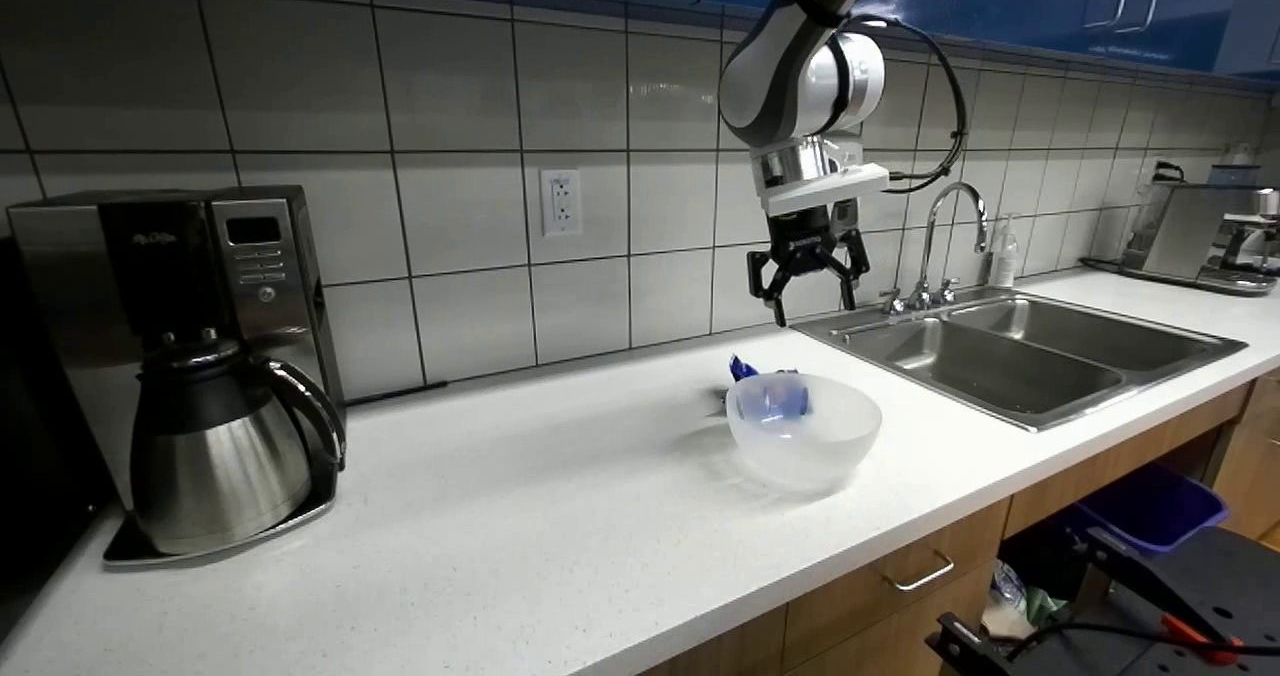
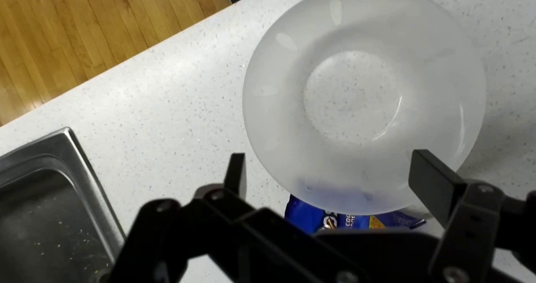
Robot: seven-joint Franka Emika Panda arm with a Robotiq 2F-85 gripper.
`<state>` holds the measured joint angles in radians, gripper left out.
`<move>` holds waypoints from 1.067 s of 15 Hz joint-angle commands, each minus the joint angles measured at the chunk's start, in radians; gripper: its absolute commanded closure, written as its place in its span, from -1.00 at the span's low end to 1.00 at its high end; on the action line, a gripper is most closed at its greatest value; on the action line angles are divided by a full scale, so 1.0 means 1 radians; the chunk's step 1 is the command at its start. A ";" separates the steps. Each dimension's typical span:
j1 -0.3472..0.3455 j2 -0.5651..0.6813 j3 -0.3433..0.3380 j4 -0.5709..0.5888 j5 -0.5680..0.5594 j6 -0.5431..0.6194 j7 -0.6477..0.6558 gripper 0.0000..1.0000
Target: Pick up the blue Doritos packet and put it in the clear bowl
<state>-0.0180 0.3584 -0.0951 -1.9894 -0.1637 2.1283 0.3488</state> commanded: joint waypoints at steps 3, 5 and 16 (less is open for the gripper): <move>0.002 0.158 -0.037 0.169 0.040 0.042 0.074 -1.00; 0.005 0.201 -0.049 0.214 0.055 0.049 0.106 -1.00; 0.019 0.371 -0.110 0.376 0.101 0.113 0.306 -1.00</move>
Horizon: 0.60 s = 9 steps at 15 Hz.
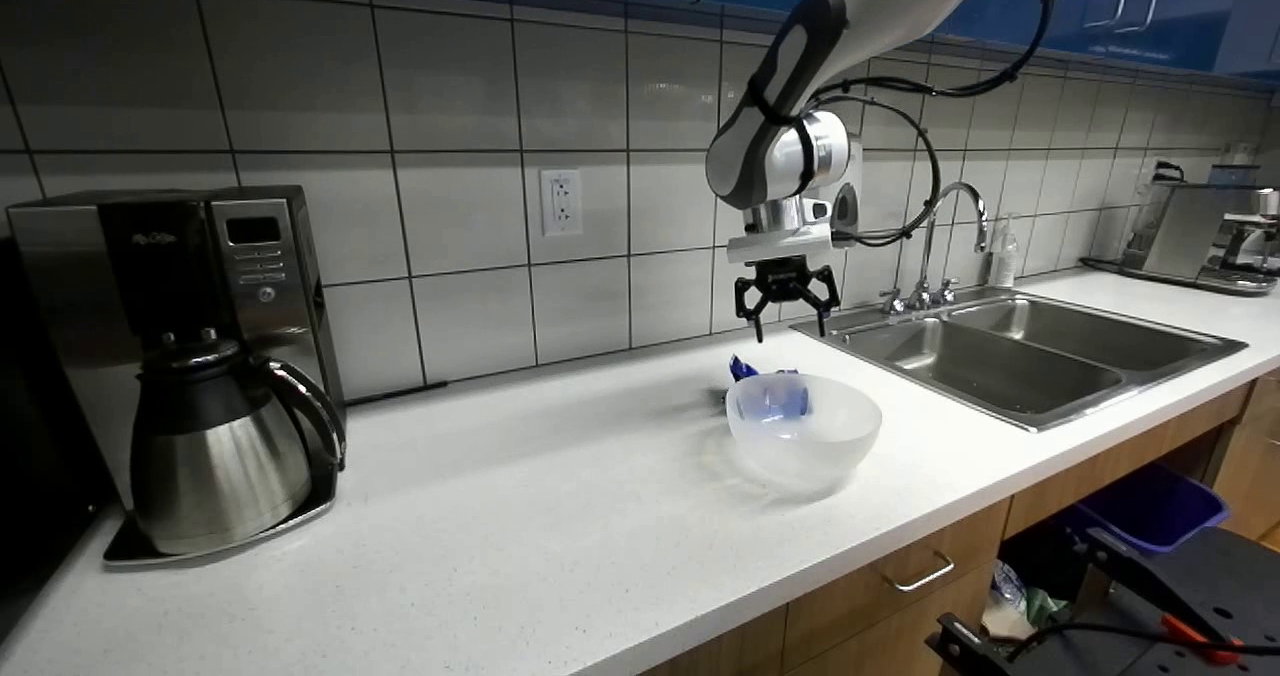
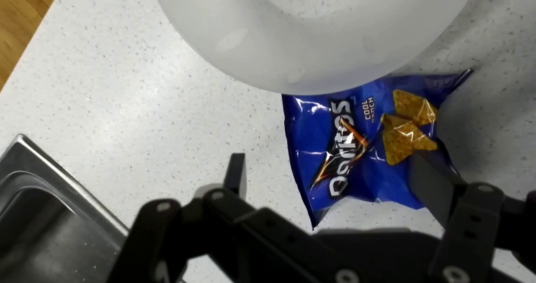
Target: Pick up the blue Doritos packet and put it in the clear bowl
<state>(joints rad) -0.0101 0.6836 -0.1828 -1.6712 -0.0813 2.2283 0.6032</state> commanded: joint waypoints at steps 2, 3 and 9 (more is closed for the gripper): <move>0.008 0.062 -0.024 0.070 0.028 0.025 0.072 -1.00; 0.008 0.072 -0.025 0.075 0.034 0.032 0.082 -1.00; 0.004 0.126 -0.019 0.091 0.083 0.093 0.119 -1.00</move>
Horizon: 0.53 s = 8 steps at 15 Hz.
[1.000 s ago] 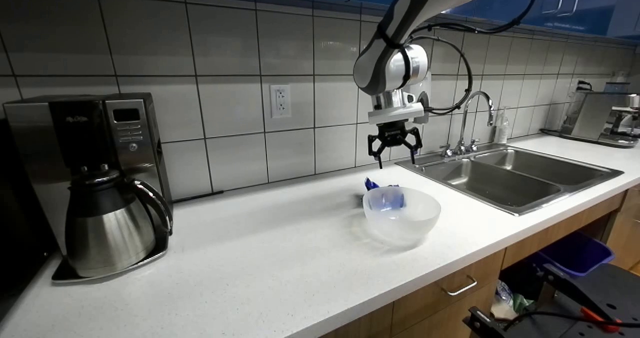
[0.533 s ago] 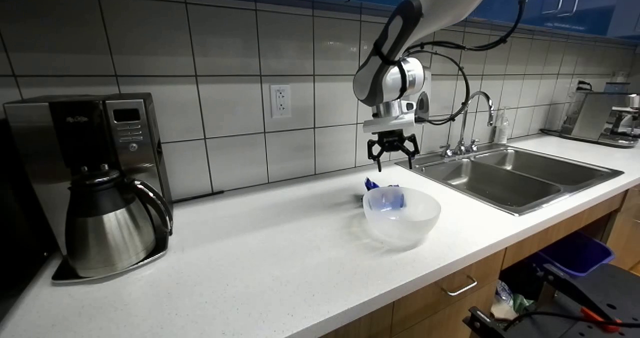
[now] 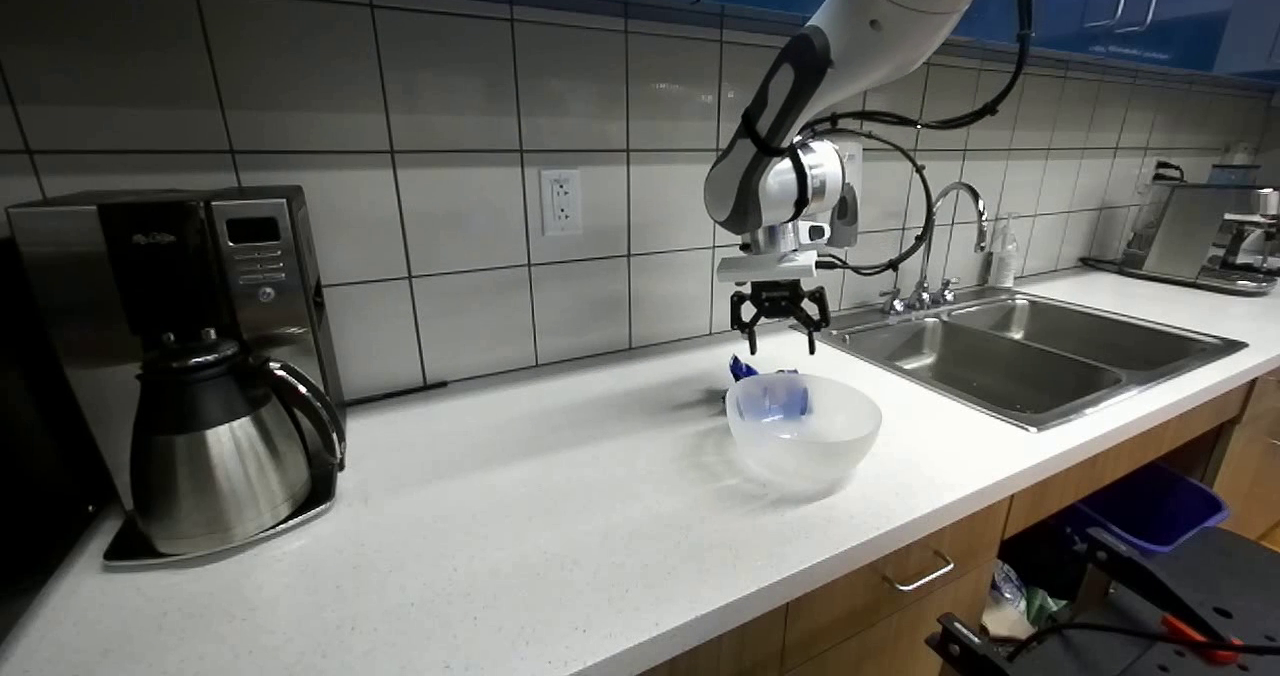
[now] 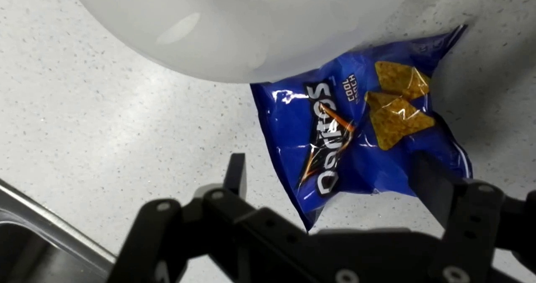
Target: Pick up the blue Doritos packet and put it in the clear bowl
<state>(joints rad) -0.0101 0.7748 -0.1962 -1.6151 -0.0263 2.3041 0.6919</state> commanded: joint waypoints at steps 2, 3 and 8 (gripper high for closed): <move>0.005 0.053 -0.006 0.041 0.036 0.031 0.037 -1.00; 0.005 0.061 -0.006 0.043 0.040 0.041 0.038 -1.00; 0.008 0.097 -0.007 0.061 0.056 0.080 0.035 -1.00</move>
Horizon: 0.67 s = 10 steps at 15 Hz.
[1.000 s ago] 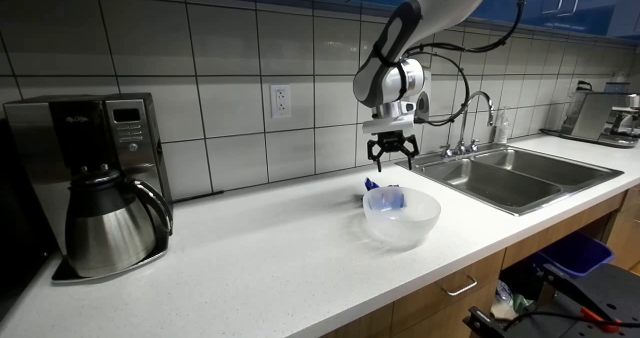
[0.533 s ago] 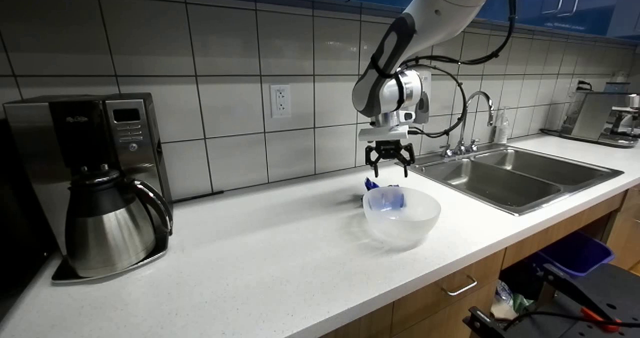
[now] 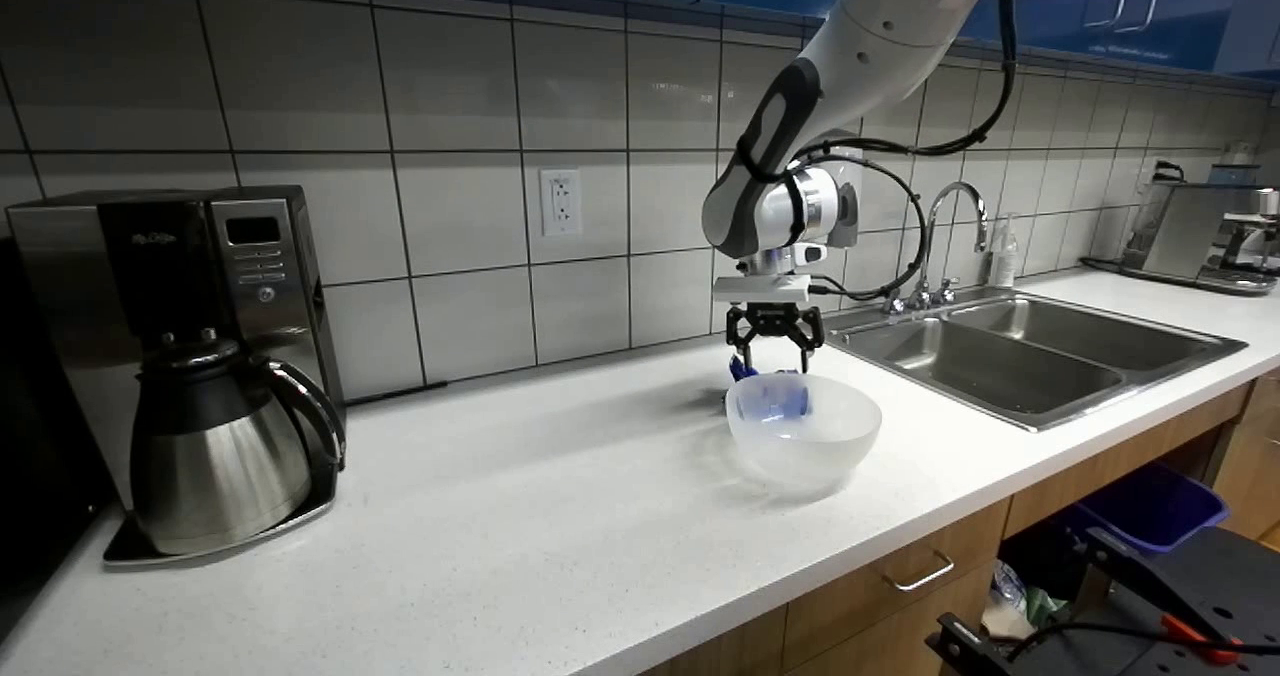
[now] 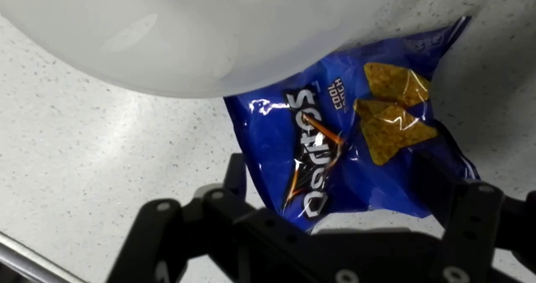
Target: Pick up the blue Doritos packet and put it in the clear bowl
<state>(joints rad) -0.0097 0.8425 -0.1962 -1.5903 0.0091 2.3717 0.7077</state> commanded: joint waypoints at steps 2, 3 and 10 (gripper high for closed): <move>0.010 0.044 -0.008 0.043 0.025 0.019 0.021 -1.00; 0.010 0.050 -0.008 0.046 0.027 0.020 0.021 -1.00; 0.008 0.065 -0.007 0.063 0.039 0.005 0.015 -1.00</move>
<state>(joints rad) -0.0057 0.8954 -0.1961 -1.5568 0.0266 2.3910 0.7085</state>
